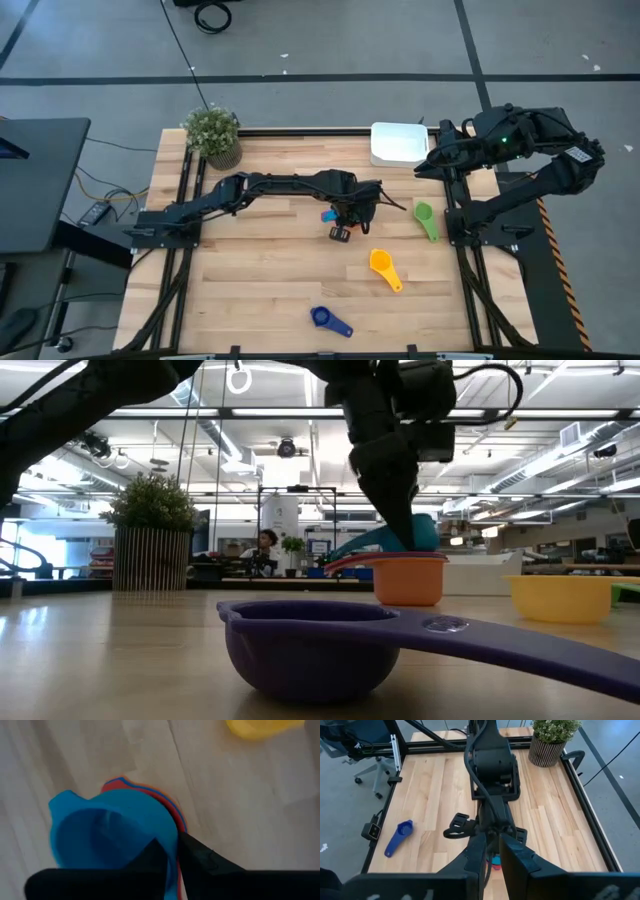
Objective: Nest measuring cups in basket
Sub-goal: Stack the light blue measuring cup on top of the red measuring cup
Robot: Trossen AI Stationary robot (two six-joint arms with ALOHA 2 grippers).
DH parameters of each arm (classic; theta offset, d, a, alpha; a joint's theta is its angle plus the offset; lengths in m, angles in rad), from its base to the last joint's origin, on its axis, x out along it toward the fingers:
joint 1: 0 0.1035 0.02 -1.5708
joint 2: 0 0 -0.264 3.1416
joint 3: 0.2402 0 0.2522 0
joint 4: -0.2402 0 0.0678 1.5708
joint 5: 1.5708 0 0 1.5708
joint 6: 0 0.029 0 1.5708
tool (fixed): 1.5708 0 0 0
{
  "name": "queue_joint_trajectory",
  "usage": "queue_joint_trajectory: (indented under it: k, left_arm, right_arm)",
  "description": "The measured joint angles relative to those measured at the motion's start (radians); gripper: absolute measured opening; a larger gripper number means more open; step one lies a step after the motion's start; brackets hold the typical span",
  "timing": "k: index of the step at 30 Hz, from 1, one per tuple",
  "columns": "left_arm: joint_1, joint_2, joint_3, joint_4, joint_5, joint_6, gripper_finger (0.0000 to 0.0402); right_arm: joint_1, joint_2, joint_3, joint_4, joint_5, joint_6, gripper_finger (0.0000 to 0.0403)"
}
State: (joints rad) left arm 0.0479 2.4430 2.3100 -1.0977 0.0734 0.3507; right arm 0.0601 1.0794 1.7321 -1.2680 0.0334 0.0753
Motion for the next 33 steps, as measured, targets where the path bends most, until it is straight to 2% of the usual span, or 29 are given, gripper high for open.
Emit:
queue_joint_trajectory:
  k: [4,9,13,21,28,33]
  left_arm:
    - [-0.001,-0.003,0.036,-0.018,0.0,-0.072,0.0052]
    - [-0.008,-0.006,0.046,-0.069,-0.01,-0.051,0.0053]
    - [-0.02,-0.006,0.04,-0.108,-0.056,-0.043,0.0051]
    - [-0.043,-0.006,0.045,-0.105,-0.163,0.035,0.0005]
    - [-0.048,-0.014,0.045,-0.108,-0.167,-0.032,0.0032]
    - [-0.051,-0.051,0.047,-0.12,-0.167,-0.068,0.0035]
  right_arm:
    - [0.0,0.0,0.0,-0.003,0.0,0.0,0.0059]
    - [0.0,0.0,0.0,-0.003,0.0,0.0,0.0059]
    - [0.0,0.0,0.0,-0.005,0.0,0.0,0.0059]
    - [0.0,0.0,0.0,-0.005,0.0,0.0,0.0059]
    - [0.0,0.0,0.0,-0.007,0.0,0.0,0.0059]
    - [0.0,0.0,0.0,-0.007,0.0,-0.022,0.0059]
